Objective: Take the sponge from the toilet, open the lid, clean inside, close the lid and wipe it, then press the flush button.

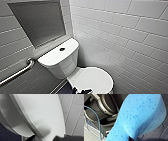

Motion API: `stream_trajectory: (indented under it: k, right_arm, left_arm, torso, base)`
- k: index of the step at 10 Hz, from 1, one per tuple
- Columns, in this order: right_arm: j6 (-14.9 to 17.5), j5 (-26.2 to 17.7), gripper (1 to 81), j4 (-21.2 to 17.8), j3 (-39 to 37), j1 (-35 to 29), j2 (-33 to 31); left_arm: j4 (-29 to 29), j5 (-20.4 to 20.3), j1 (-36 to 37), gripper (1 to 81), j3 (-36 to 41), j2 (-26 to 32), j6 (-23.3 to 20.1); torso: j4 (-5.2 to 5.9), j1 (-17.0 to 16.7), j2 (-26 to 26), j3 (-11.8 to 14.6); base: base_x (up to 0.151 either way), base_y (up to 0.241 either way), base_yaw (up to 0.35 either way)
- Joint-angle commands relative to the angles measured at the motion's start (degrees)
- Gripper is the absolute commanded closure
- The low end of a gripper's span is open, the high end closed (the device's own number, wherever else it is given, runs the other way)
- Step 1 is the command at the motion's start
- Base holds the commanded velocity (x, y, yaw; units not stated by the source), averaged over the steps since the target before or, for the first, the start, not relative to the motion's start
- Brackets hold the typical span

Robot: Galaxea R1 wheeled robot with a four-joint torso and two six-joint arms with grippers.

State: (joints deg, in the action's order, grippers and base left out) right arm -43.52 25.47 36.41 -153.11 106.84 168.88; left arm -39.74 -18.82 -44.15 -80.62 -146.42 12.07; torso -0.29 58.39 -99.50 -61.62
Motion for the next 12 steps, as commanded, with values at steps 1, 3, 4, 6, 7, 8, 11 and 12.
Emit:
stream_trajectory:
  k: [1, 3, 4, 6, 7, 8, 11, 12]
  right_arm:
    - [0.10, -3.32, 81.1, 1.73, 0.02, 2.99, -0.18]
    - [0.01, -3.23, 81.1, 1.64, 0.02, 2.99, -0.18]
    - [0.01, -3.23, 81.1, 1.73, 0.02, 2.90, -0.18]
    - [0.01, -3.23, 81.1, 1.73, 0.11, 2.90, -0.18]
    - [0.10, -3.23, 81.1, 1.73, 0.37, 2.81, -0.09]
    - [0.01, -3.23, 81.1, 1.73, 0.37, 2.81, -0.09]
    - [0.01, -3.23, 81.1, 1.73, 0.45, 2.56, 0.00]
    - [0.01, -3.23, 81.1, 1.73, 0.46, 2.55, 0.08]
  left_arm:
    - [0.72, -8.51, 9.04, 1.0, 6.26, 3.94, -1.17]
    - [-0.78, -11.32, 8.95, 1.0, 9.59, 6.39, -1.17]
    - [-0.95, -11.32, 8.95, 1.0, 9.86, 6.57, -1.08]
    - [-1.30, -11.32, 9.65, 1.0, 9.16, 5.61, -1.08]
    - [-2.71, -10.80, 10.35, 1.0, 8.37, 5.26, -1.08]
    - [-3.15, -10.45, 10.97, 1.0, 8.19, 4.73, -1.08]
    - [-3.76, -9.92, 11.32, 1.0, 8.54, 4.47, -1.08]
    - [-3.85, -9.92, 11.50, 1.0, 8.98, 4.90, -1.08]
  torso:
    - [0.00, 0.00, 0.00, 0.00]
    - [0.00, 0.00, 0.00, 0.00]
    - [0.00, 0.00, 0.00, 0.00]
    - [0.00, 0.00, 0.00, 0.00]
    - [0.00, 0.00, 0.00, 0.00]
    - [0.00, 0.00, 0.00, 0.00]
    - [0.00, 0.00, 0.00, 4.85]
    - [0.00, 0.02, 0.00, 2.18]
  base:
    - [0.000, 0.000, 0.000]
    - [0.000, 0.000, 0.000]
    - [0.000, 0.000, 0.000]
    - [0.000, 0.000, 0.000]
    - [0.000, 0.000, 0.000]
    - [0.000, 0.000, 0.000]
    - [0.000, 0.000, 0.000]
    - [0.000, 0.000, 0.000]
